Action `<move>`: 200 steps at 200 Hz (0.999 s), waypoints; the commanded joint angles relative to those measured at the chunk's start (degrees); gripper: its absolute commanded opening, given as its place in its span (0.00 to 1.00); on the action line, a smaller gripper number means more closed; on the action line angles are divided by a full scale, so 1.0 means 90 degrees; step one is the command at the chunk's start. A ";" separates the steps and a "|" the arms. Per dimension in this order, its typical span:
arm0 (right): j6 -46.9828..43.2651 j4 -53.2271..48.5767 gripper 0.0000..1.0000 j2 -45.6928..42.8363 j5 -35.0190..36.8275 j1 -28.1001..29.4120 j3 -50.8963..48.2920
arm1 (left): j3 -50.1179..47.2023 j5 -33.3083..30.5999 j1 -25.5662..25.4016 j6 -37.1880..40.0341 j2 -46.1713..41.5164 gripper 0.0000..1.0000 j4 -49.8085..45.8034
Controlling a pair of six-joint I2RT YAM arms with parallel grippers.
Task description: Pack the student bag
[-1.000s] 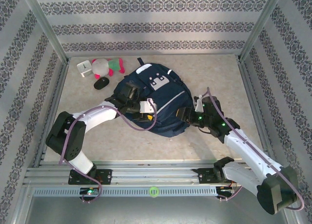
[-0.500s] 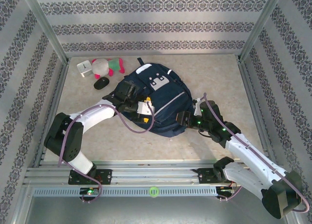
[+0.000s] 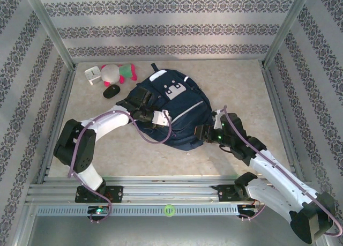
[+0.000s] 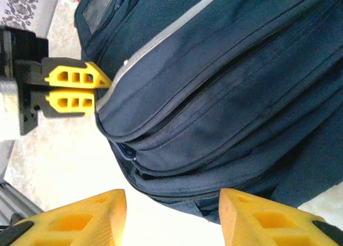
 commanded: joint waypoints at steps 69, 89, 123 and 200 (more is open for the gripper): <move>-0.0447 0.0148 0.50 0.0779 0.1576 0.1648 0.0447 | -0.0431 0.1256 0.0063 -0.2432 -0.0421 0.00 0.0623; -0.0612 0.0363 0.52 0.1480 0.1516 0.1882 0.0853 | -0.0343 0.1328 0.0058 -0.2530 -0.0367 0.00 0.0552; -0.0683 0.0460 0.54 0.2359 0.1824 0.2001 0.1345 | -0.0219 0.1512 0.0058 -0.2605 -0.0281 0.00 0.0429; -0.0643 0.0428 0.39 0.3171 0.2411 0.1989 0.1792 | -0.0062 0.1730 0.0058 -0.2746 -0.0228 0.00 0.0543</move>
